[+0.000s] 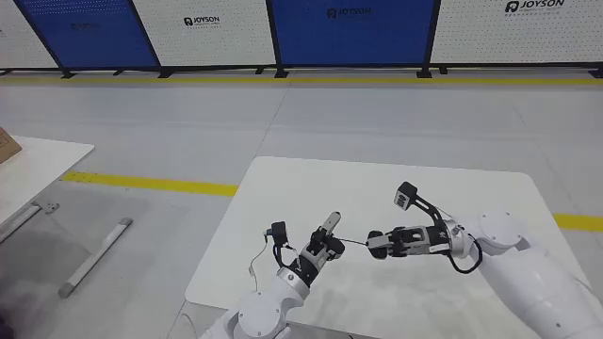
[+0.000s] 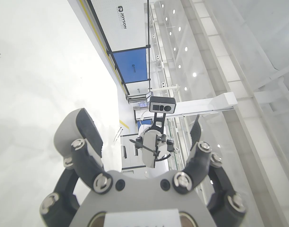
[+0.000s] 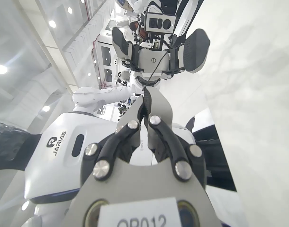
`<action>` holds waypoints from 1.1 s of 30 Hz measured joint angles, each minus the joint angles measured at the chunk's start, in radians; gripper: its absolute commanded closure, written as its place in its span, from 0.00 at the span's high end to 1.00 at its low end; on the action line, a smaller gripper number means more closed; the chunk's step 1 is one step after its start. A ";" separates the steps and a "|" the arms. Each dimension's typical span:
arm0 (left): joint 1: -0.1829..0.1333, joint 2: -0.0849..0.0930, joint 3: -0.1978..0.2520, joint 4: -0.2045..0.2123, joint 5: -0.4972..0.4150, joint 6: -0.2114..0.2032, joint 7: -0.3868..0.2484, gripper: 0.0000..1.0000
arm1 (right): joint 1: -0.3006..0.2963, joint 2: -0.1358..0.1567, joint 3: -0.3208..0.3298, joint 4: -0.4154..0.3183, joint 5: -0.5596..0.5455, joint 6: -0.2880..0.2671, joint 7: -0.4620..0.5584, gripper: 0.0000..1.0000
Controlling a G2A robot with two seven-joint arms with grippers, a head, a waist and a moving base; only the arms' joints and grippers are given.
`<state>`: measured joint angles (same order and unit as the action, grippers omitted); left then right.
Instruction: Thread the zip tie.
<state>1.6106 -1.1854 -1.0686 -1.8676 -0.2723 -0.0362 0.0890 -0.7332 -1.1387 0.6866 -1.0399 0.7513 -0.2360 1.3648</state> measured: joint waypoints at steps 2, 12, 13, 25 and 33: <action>0.000 0.000 0.000 0.000 0.000 0.000 0.000 1.00 | -0.005 0.002 0.016 -0.003 0.001 0.003 -0.016 0.00; 0.000 0.000 0.000 0.000 0.000 0.000 0.000 1.00 | -0.008 0.001 0.025 -0.008 -0.001 0.030 -0.006 0.00; -0.001 0.000 0.003 0.001 0.000 0.001 -0.006 1.00 | -0.008 0.001 0.025 -0.008 -0.001 0.030 -0.006 0.00; 0.021 0.008 -0.023 -0.008 -0.053 -0.088 -0.158 1.00 | -0.008 0.001 0.025 -0.008 -0.001 0.030 -0.006 0.00; 0.016 0.005 -0.024 -0.012 -0.077 -0.094 -0.148 1.00 | -0.008 0.001 0.025 -0.008 -0.001 0.030 -0.006 0.00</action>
<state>1.6262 -1.1805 -1.0925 -1.8791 -0.3491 -0.1306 -0.0594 -0.7413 -1.1380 0.7120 -1.0481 0.7499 -0.2065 1.3584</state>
